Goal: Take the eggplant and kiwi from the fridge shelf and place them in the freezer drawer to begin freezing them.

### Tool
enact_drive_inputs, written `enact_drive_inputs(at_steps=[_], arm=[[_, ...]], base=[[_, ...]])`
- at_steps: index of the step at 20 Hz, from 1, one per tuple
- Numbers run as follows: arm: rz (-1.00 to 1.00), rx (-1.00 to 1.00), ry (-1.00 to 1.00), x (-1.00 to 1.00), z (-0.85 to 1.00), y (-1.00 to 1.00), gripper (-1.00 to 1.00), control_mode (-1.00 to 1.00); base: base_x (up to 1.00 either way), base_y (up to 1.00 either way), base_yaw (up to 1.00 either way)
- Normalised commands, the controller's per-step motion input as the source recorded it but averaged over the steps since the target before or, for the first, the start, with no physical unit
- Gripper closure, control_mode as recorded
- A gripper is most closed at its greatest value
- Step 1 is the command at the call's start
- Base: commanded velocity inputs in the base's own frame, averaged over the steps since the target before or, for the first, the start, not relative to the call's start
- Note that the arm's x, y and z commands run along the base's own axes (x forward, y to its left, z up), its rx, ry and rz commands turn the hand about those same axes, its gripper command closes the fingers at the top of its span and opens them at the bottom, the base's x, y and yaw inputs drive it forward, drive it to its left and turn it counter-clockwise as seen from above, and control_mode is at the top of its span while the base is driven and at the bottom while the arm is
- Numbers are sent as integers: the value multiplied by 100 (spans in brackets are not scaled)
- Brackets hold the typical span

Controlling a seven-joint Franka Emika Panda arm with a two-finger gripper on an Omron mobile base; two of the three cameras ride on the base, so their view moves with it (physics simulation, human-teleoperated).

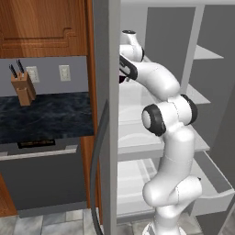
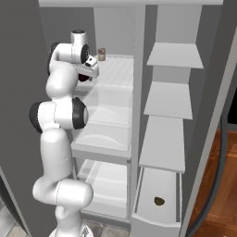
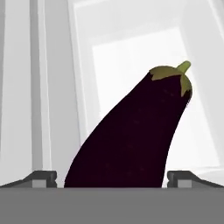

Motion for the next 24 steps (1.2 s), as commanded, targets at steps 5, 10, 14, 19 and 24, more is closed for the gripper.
enact_drive_inputs(at_steps=[5,10,14,19,24], arm=[[0,0,0,-3,-19,0,100,-100],[0,0,0,0,0,-6,100,-100],[0,0,0,-22,0,-55,100,-100],[0,0,0,-93,0,-73,100,-100],[0,0,0,-100,-11,-19,100,-100]], base=[[0,0,0],[0,0,0],[0,0,0],[0,0,0],[0,0,0]])
